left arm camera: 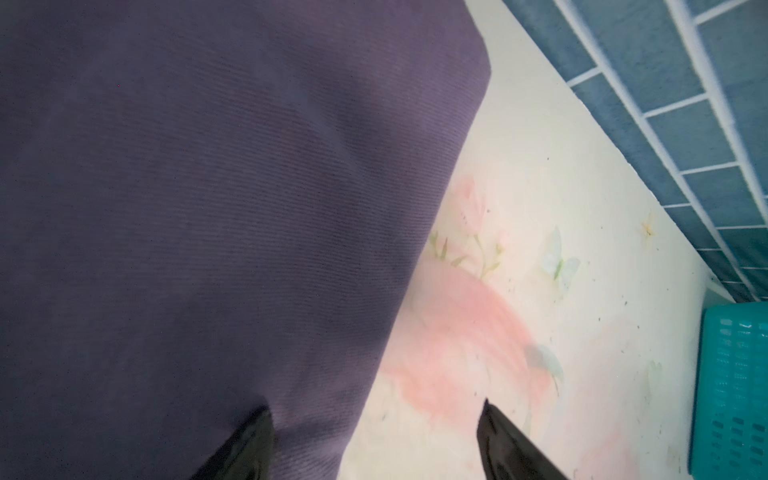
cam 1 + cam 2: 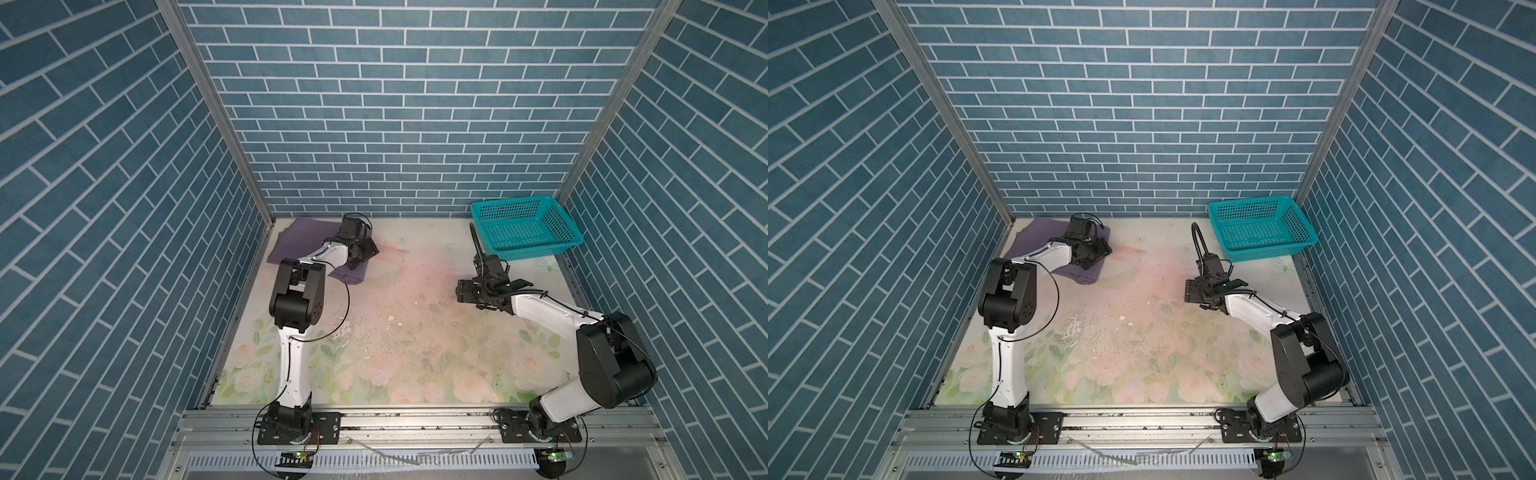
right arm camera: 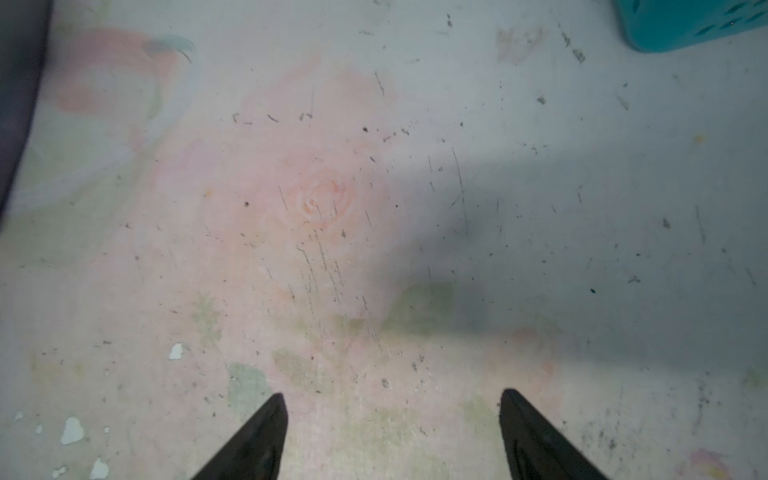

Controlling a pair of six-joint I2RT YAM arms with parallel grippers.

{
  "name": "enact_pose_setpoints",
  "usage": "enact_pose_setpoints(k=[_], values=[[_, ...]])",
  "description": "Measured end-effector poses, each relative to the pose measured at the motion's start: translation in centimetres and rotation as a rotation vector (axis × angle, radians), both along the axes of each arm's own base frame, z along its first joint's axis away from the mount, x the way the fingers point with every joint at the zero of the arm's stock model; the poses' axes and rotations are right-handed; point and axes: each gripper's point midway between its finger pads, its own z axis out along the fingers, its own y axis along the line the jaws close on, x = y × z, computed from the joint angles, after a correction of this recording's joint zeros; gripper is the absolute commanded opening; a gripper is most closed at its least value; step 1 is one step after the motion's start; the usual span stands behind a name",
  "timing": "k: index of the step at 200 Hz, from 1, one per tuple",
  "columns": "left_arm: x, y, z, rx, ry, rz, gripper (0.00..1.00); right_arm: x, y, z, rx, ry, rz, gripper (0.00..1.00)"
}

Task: Fold and stack the trousers
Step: Move the trousers to the top-left of the table.

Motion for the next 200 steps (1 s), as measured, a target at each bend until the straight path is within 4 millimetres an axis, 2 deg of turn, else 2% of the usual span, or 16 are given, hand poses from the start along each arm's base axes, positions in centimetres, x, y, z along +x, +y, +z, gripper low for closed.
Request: enact_pose_setpoints(k=[23, 68, 94, 117, 127, 132, 147, 158, 169, 174, 186, 200], values=[[-2.9, 0.7, -0.2, -0.001, 0.017, 0.006, 0.79, -0.1, 0.2, 1.5, 0.035, -0.032, 0.003, 0.81], [-5.9, 0.8, 0.3, -0.014, 0.030, 0.004, 0.79, -0.7, -0.5, 2.9, 0.025, -0.049, 0.016, 0.81], [-7.1, -0.2, 2.5, -0.017, 0.024, -0.024, 0.79, -1.2, -1.2, 4.1, 0.031, -0.062, 0.006, 0.82], [-8.2, -0.3, 5.5, -0.013, -0.018, -0.039, 0.69, -1.5, -1.4, 5.7, 0.050, -0.094, 0.006, 0.80], [-8.9, -0.1, 6.5, -0.005, -0.030, -0.039, 0.63, -1.6, -1.4, 6.1, 0.055, -0.103, 0.007, 0.75], [-9.3, 0.2, 6.9, 0.004, -0.032, -0.034, 0.57, -1.6, -1.4, 6.2, 0.058, -0.104, 0.007, 0.69], [-10.6, 1.0, 7.2, 0.033, -0.023, -0.030, 0.46, -1.8, -1.5, 6.3, 0.059, -0.101, 0.015, 0.26], [-11.9, 1.8, 6.7, 0.061, -0.004, -0.027, 0.43, -1.9, -1.3, 6.2, 0.065, -0.094, 0.022, 0.11], [-13.3, 2.5, 5.9, 0.082, 0.029, -0.020, 0.44, -2.1, -1.2, 6.1, 0.074, -0.085, 0.029, 0.04], [-13.9, 2.7, 5.4, 0.093, 0.047, -0.019, 0.46, -2.1, -1.2, 6.1, 0.078, -0.083, 0.032, 0.04], [-15.1, 3.3, 4.1, 0.112, 0.090, -0.014, 0.60, -2.1, -1.1, 6.1, 0.085, -0.080, 0.035, 0.05], [-16.2, 3.8, 2.7, 0.134, 0.138, -0.010, 0.63, -2.1, -1.1, 6.1, 0.090, -0.078, 0.036, 0.07]])
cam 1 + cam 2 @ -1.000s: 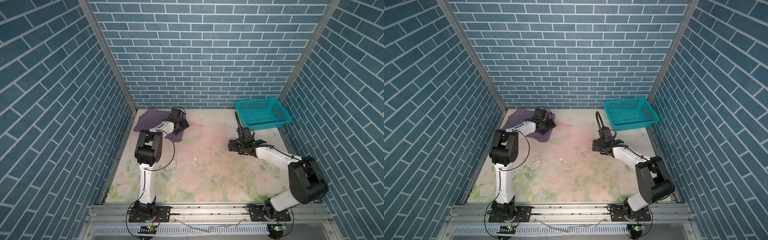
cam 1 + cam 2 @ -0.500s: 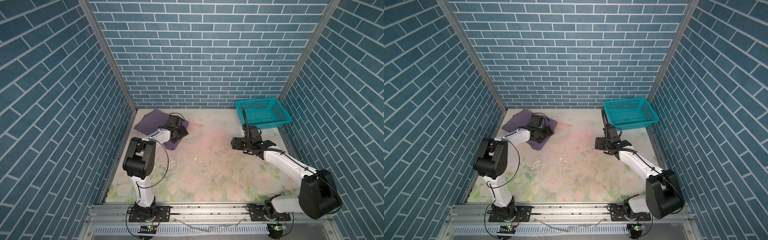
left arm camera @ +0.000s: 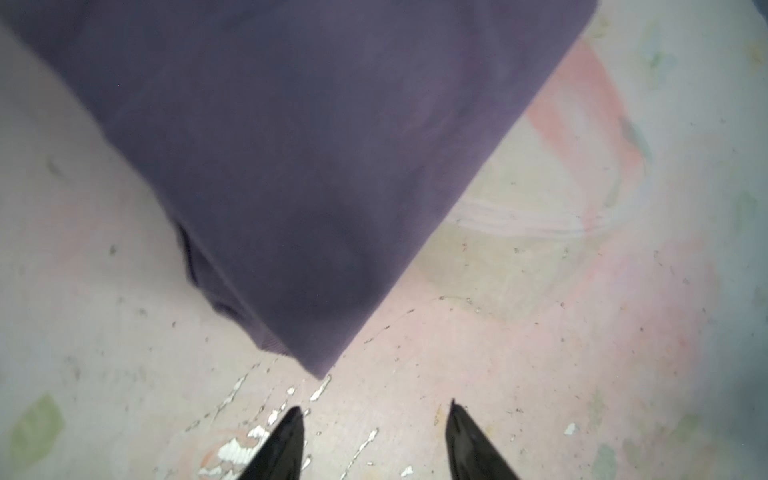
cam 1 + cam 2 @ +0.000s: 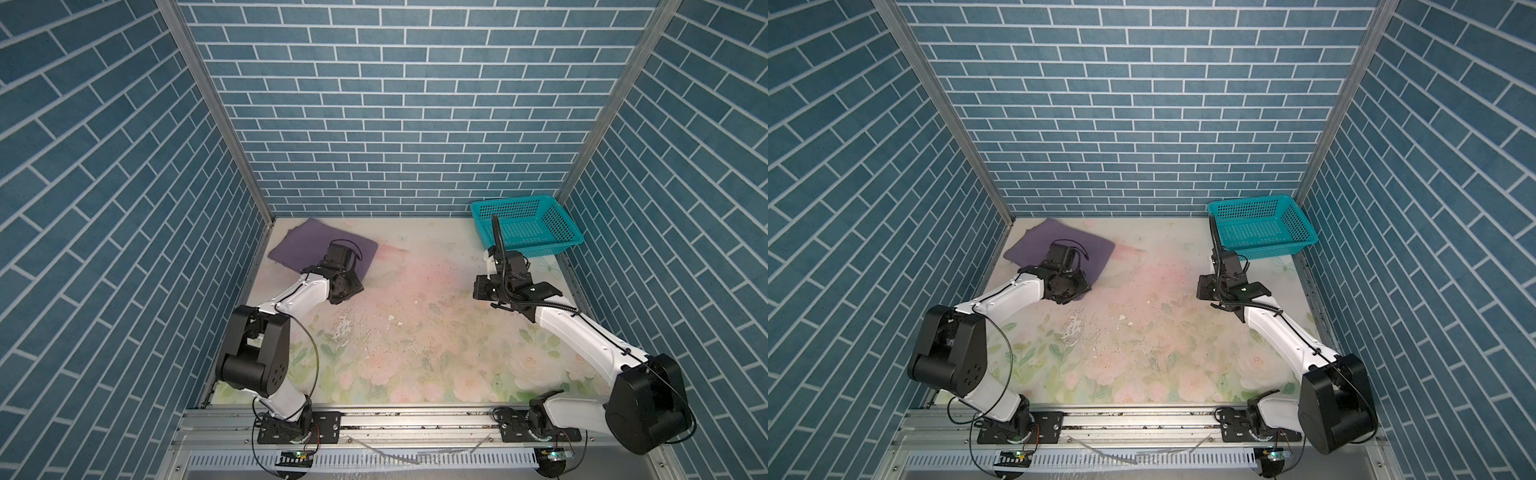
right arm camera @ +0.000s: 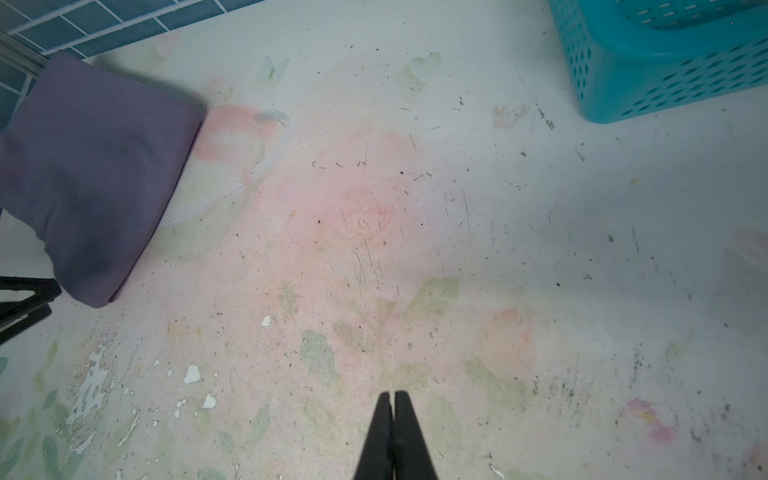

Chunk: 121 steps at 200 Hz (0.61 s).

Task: Fold and stack the trousers
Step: Move the trousers to the top-left of the table.

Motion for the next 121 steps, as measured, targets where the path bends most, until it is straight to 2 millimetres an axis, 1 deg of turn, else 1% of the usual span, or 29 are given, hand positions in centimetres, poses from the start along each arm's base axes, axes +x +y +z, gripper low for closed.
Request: enact_pose_setpoints(k=[16, 25, 34, 43, 50, 56, 64, 81, 121], values=[[-0.5, 0.5, -1.0, 0.019, 0.033, 0.009, 0.62, 0.0, 0.0, 0.0, 0.010, 0.004, 0.004, 0.08], [-0.5, 0.6, -1.5, 0.025, 0.043, 0.011, 0.58, 0.0, 0.0, 0.0, 0.015, 0.007, 0.006, 0.08], [-0.5, 0.7, -2.1, 0.029, 0.056, 0.015, 0.50, 0.0, 0.0, 0.0, 0.020, 0.008, 0.006, 0.08], [-0.5, 0.8, -2.9, 0.033, 0.075, 0.017, 0.35, 0.0, -0.1, 0.0, 0.023, 0.010, 0.005, 0.08], [-0.5, 0.8, -3.7, 0.038, 0.092, 0.018, 0.27, 0.1, -0.2, 0.0, 0.025, 0.011, 0.004, 0.08], [-0.5, 0.7, -4.4, 0.038, 0.109, 0.023, 0.22, 0.1, -0.2, 0.0, 0.026, 0.012, 0.002, 0.08], [-0.3, 0.7, -5.2, 0.047, 0.128, 0.018, 0.19, 0.2, -0.3, -0.1, 0.027, 0.014, -0.001, 0.08], [1.5, 0.2, -5.2, 0.026, 0.103, 0.026, 0.13, 0.4, -0.6, -0.3, 0.027, 0.021, -0.009, 0.08], [6.2, -0.8, -5.1, -0.035, 0.036, 0.054, 0.11, 0.9, -1.4, -1.4, 0.021, 0.050, -0.033, 0.07]])
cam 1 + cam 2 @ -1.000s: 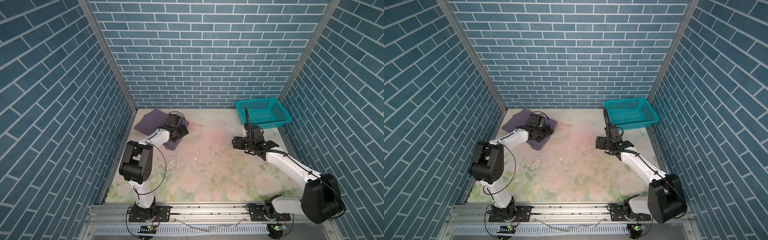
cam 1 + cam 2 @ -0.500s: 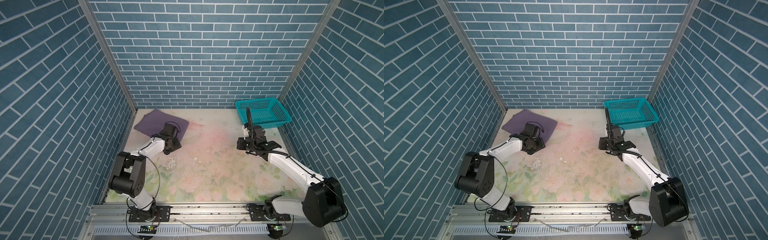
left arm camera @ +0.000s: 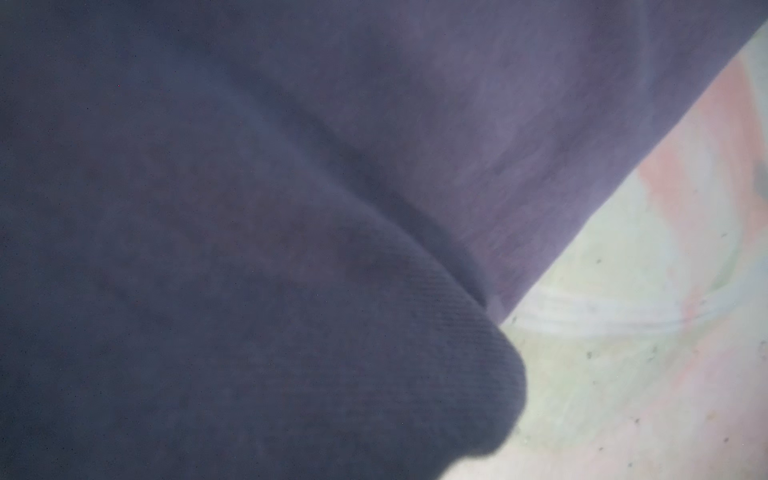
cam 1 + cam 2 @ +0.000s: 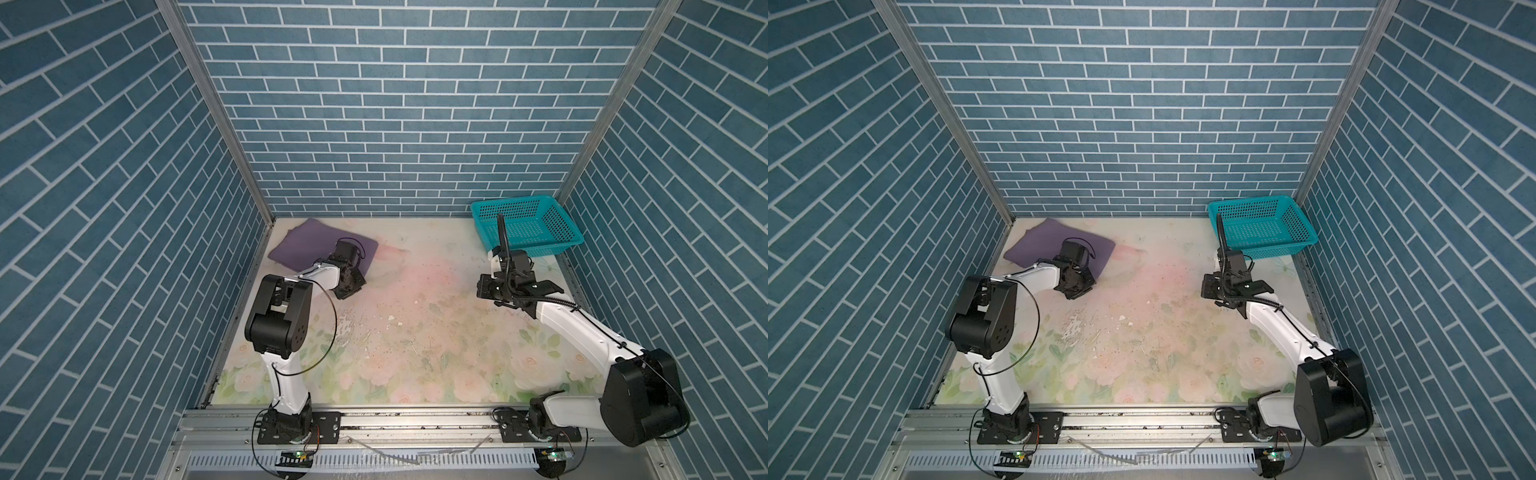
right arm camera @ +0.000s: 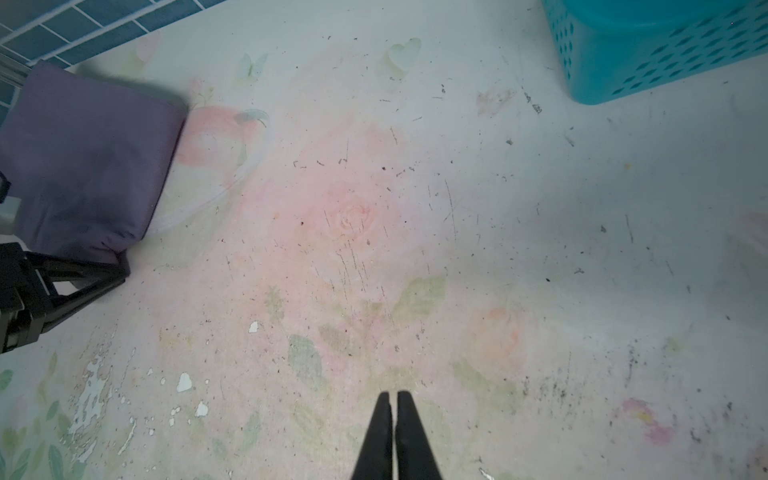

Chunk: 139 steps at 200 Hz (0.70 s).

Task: Fold and stack the trousers
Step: Move the trousers to the top-left of the table.

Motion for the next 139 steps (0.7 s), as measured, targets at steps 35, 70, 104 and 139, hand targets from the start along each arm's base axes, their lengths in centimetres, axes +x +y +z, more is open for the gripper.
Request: enact_pose_setpoints(k=[35, 70, 104, 139], values=[[4.2, -0.9, 0.1, -0.050, -0.052, 0.015, 0.09, 0.3, -0.4, -1.3, -0.002, 0.037, -0.010, 0.05], [7.3, -2.0, 0.3, -0.085, -0.089, 0.012, 0.09, 0.6, -0.5, -2.1, 0.003, 0.057, -0.015, 0.03], [8.5, -2.6, 0.4, -0.110, -0.105, 0.006, 0.09, 0.7, -0.5, -2.6, 0.010, 0.072, -0.015, 0.02], [7.8, -3.1, 0.7, -0.153, -0.119, -0.005, 0.58, 0.8, -0.6, -2.6, 0.013, 0.072, -0.016, 0.04]])
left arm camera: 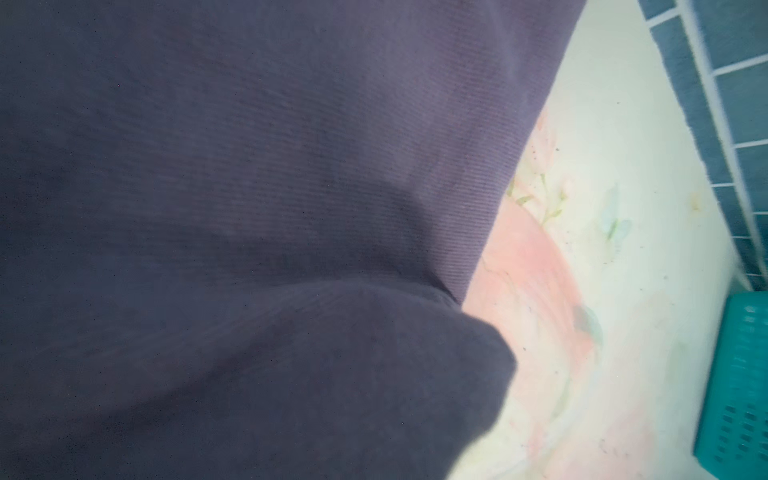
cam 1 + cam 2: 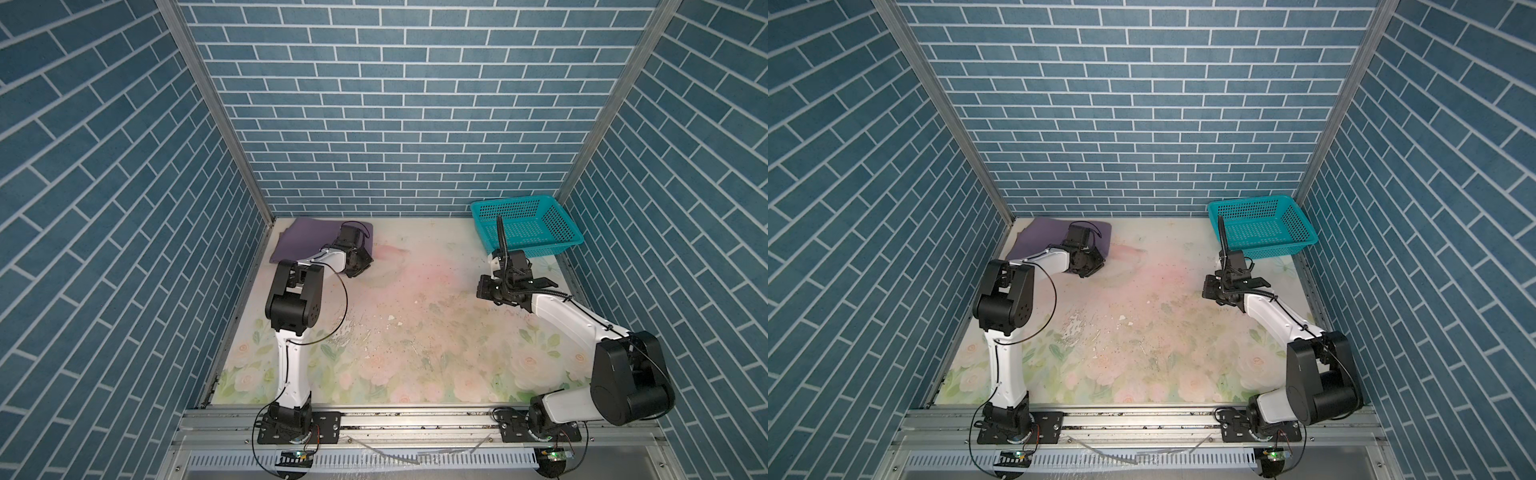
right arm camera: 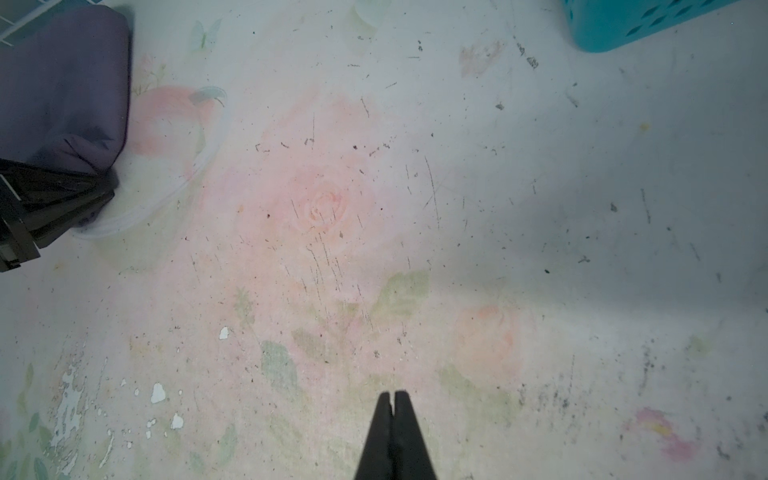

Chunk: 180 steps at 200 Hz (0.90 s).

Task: Fold and stack the trousers
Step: Move the trousers to the top-left of the table, then reset both arms

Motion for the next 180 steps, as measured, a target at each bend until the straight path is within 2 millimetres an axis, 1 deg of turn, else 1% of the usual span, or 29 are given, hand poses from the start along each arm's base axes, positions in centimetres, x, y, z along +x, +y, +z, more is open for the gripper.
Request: enact_pose_setpoints(k=[4, 6, 10, 11, 13, 14, 20, 24, 26, 27, 28, 30, 31, 33, 35, 46, 55, 74, 86, 93, 100, 106, 112, 119, 128, 137, 153, 164, 180], values=[[-0.3, -0.1, 0.3, -0.008, -0.005, -0.008, 0.69, 0.0, 0.0, 0.0, 0.000, -0.001, -0.001, 0.07], [-0.5, 0.0, 0.4, -0.009, -0.005, -0.004, 0.72, 0.0, -0.1, 0.1, 0.000, -0.002, -0.001, 0.09], [-0.9, -0.1, 0.6, -0.016, -0.004, -0.009, 0.78, 0.0, -0.1, 0.2, 0.001, -0.004, -0.004, 0.16], [-1.0, -0.1, 0.7, -0.016, -0.005, -0.009, 0.87, 0.0, -0.1, 0.2, 0.000, -0.005, -0.004, 0.17], [-1.2, -0.1, 0.8, -0.019, -0.004, -0.010, 0.95, 0.0, -0.1, 0.2, 0.000, -0.005, -0.004, 0.22], [-1.4, -0.1, 0.8, -0.022, -0.002, -0.013, 0.97, 0.0, -0.2, 0.3, 0.000, -0.005, -0.005, 0.24], [-2.2, -0.2, 1.2, -0.028, 0.000, -0.018, 0.99, -0.1, -0.3, 0.6, -0.002, -0.014, -0.006, 0.37], [-2.7, -0.2, 1.6, -0.034, 0.001, -0.024, 0.99, 0.0, -0.5, 0.9, 0.002, -0.020, -0.017, 0.43], [-3.1, -0.2, 1.7, -0.033, 0.003, -0.026, 0.99, 0.0, -0.5, 1.0, -0.001, -0.024, -0.016, 0.47], [-3.2, -0.2, 1.7, -0.035, 0.004, -0.027, 0.99, 0.0, -0.6, 1.1, -0.002, -0.026, -0.016, 0.51], [-3.4, -0.2, 1.9, -0.037, 0.003, -0.029, 0.99, 0.0, -0.6, 1.2, -0.005, -0.033, -0.017, 0.58], [-3.7, -0.2, 2.2, -0.037, 0.001, -0.032, 0.99, 0.0, -0.8, 1.5, -0.008, -0.041, -0.021, 0.81], [-3.8, -0.2, 2.2, -0.037, 0.001, -0.034, 0.99, 0.0, -0.8, 1.5, -0.009, -0.043, -0.023, 0.89], [-4.1, -0.2, 2.4, -0.039, 0.001, -0.034, 0.99, 0.0, -0.9, 1.7, -0.011, -0.050, -0.025, 0.95], [-4.4, -0.2, 2.7, -0.039, -0.001, -0.037, 0.99, 0.1, -1.1, 2.0, -0.016, -0.060, -0.028, 0.98], [-5.7, 0.0, 4.2, -0.030, -0.022, -0.054, 0.99, 0.3, -2.2, 3.7, -0.045, -0.121, -0.064, 0.99], [-6.7, 0.4, 6.0, -0.018, -0.056, -0.063, 0.99, 0.6, -3.3, 5.4, -0.065, -0.188, -0.101, 0.99], [-8.6, 1.9, 11.0, 0.037, -0.186, -0.066, 0.99, 1.0, -5.9, 9.5, -0.106, -0.364, -0.181, 0.99], [-9.8, 3.2, 14.4, 0.089, -0.285, -0.049, 0.99, 1.1, -7.9, 11.2, -0.154, -0.459, -0.243, 0.99], [-10.5, 4.1, 16.0, 0.123, -0.337, -0.034, 0.99, 1.3, -8.9, 11.7, -0.185, -0.501, -0.268, 0.99], [-11.4, 5.2, 17.6, 0.162, -0.391, -0.013, 0.99, 1.5, -9.8, 11.8, -0.220, -0.537, -0.288, 0.99], [-12.0, 6.1, 18.6, 0.200, -0.431, 0.008, 0.99, 1.7, -10.7, 11.3, -0.252, -0.557, -0.300, 0.99], [-12.6, 7.1, 19.2, 0.241, -0.464, 0.030, 0.99, 1.7, -11.5, 10.4, -0.286, -0.560, -0.310, 0.99], [-13.4, 8.3, 19.6, 0.299, -0.494, 0.055, 0.99, 1.5, -12.5, 9.1, -0.322, -0.555, -0.320, 0.99], [-14.1, 9.8, 19.4, 0.391, -0.518, 0.072, 0.99, 1.0, -13.9, 7.0, -0.369, -0.539, -0.336, 0.99], [-15.0, 11.5, 18.4, 0.491, -0.513, 0.095, 0.99, 0.4, -15.1, 4.9, -0.407, -0.521, -0.354, 0.99], [-16.5, 14.1, 15.9, 0.645, -0.441, 0.136, 0.99, -0.9, -17.0, 1.7, -0.450, -0.479, -0.386, 0.99], [-17.4, 15.4, 14.3, 0.722, -0.395, 0.153, 0.99, -1.4, -17.9, 0.5, -0.469, -0.459, -0.408, 0.99], [-18.6, 16.9, 13.0, 0.803, -0.357, 0.174, 0.99, -1.2, -18.7, 0.2, -0.490, -0.462, -0.428, 0.99]])
